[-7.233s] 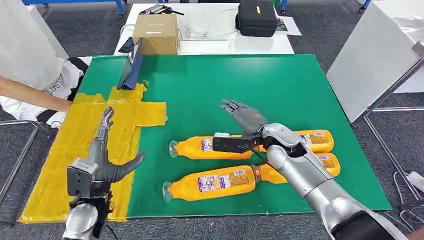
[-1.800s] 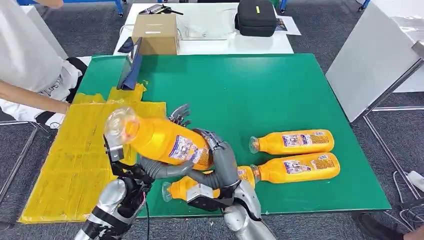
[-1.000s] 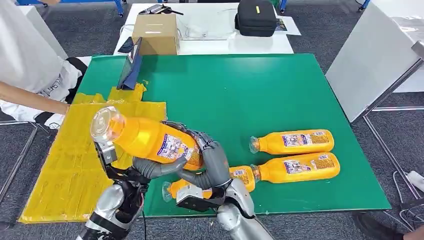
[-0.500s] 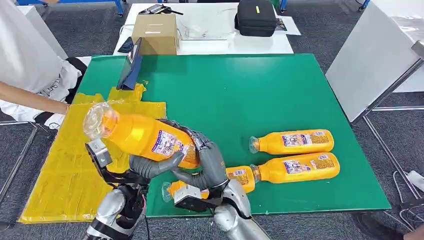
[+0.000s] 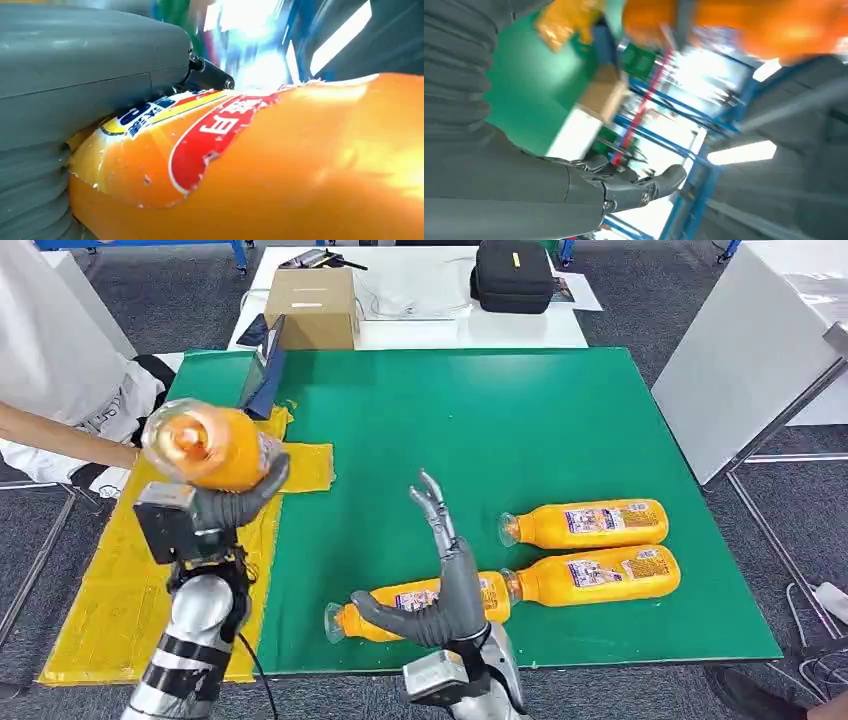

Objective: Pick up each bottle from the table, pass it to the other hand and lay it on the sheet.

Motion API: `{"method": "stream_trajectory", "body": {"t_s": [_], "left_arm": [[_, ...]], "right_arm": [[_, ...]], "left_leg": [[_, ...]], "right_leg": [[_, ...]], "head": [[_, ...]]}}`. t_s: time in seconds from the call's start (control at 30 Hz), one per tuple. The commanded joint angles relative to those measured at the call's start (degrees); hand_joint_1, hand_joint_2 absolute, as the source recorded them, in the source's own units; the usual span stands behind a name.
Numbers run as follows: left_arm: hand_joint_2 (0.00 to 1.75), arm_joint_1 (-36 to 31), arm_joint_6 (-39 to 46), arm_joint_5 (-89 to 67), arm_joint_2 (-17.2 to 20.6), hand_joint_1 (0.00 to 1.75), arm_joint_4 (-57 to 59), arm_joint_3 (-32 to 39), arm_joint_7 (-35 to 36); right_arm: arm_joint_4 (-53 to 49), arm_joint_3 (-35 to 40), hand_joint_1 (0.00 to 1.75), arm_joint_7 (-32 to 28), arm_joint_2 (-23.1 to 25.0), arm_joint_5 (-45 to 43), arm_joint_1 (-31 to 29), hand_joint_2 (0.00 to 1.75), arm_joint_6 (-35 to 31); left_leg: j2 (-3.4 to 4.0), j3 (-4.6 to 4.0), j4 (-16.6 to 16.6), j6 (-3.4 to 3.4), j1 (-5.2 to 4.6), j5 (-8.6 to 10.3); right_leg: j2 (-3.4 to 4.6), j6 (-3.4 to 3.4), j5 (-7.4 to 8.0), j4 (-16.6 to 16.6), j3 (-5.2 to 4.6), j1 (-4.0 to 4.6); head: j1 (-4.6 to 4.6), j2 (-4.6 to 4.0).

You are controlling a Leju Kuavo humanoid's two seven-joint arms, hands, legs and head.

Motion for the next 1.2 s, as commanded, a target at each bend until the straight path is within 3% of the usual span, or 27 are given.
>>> {"method": "stream_trajectory", "body": {"t_s": [0.03, 0.07, 0.1, 0.13, 0.27, 0.5, 0.73, 1.2], "left_arm": [[1.75, -10.55, 7.1, -24.61, 3.7, 1.75, 19.54, 7.39, 5.3], [1.75, -11.49, 7.16, -35.73, 4.82, 1.75, 22.58, 8.98, 9.62], [1.75, -11.78, 7.16, -35.48, 4.61, 1.75, 23.72, 10.45, 7.81], [1.75, -12.09, 7.16, -48.46, 5.7, 1.75, 26.4, 11.77, 12.88], [1.75, -15.89, 4.57, -46.98, 9.88, 1.75, 42.65, 12.26, 12.58], [1.75, -16.2, 4.15, -48.44, 9.75, 1.75, 43.03, 11.85, 14.04], [1.75, -14.92, 4.5, -59.02, 14.77, 1.75, 53.81, 10.31, 20.22], [1.75, -12.48, 0.38, -64.54, 14.91, 1.75, 60.02, 9.64, 24.23]], "right_arm": [[-10.87, 0.69, 0.0, -1.06, -5.9, -0.33, 1.71, 1.75, 1.8], [-10.73, 0.75, 0.0, -0.52, -6.7, -0.06, 1.4, 1.75, 2.71], [-10.68, 0.46, 0.0, -0.57, -6.76, -0.16, 1.48, 1.75, 2.91], [-10.62, 0.59, 0.0, -0.46, -7.51, -0.06, 1.14, 1.75, 3.68], [-10.75, 0.16, 0.0, -0.59, -8.51, 0.12, 0.3, 1.75, 6.72], [-10.76, 0.51, 0.0, -0.53, -8.57, 0.36, 0.21, 1.75, 7.04], [-8.95, 0.56, 0.0, -0.1, -9.37, 0.26, -0.71, 1.75, 8.39], [-6.56, 2.34, 0.0, 0.58, -10.44, 4.69, -1.32, 1.75, 8.57]], "left_leg": [[-0.04, 0.28, -0.1, 0.03, 0.0, -0.02], [-0.04, 0.33, -0.12, 0.03, 0.01, -0.03], [-0.02, 0.48, -0.18, 0.04, 0.03, -0.05], [0.13, 0.26, -0.09, 0.01, 0.0, -0.03], [0.11, 0.29, -0.12, 0.0, -0.04, -0.01], [0.28, 0.15, -0.04, 0.0, 0.04, -0.01], [0.55, 0.31, -0.12, 0.0, 0.04, -0.07], [0.36, 0.24, -0.13, 0.0, 0.02, -0.03]], "right_leg": [[-0.13, -0.14, -0.04, -0.1, 0.32, 0.03], [-0.15, -0.15, -0.05, -0.13, 0.37, 0.05], [-0.16, -0.21, -0.06, -0.21, 0.54, 0.08], [0.05, -0.11, 0.0, -0.1, 0.25, 0.03], [0.04, -0.11, 0.0, -0.07, 0.26, -0.02], [0.16, -0.21, 0.03, -0.02, 0.05, 0.06], [0.47, -0.24, 0.09, -0.08, 0.19, 0.04], [0.33, -0.21, 0.06, -0.09, 0.16, 0.03]], "head": [[0.02, 0.0], [0.02, 0.0], [0.02, 0.02], [0.02, 0.0], [0.02, 0.0], [0.02, 0.0], [0.04, 0.0], [0.04, 0.0]]}}
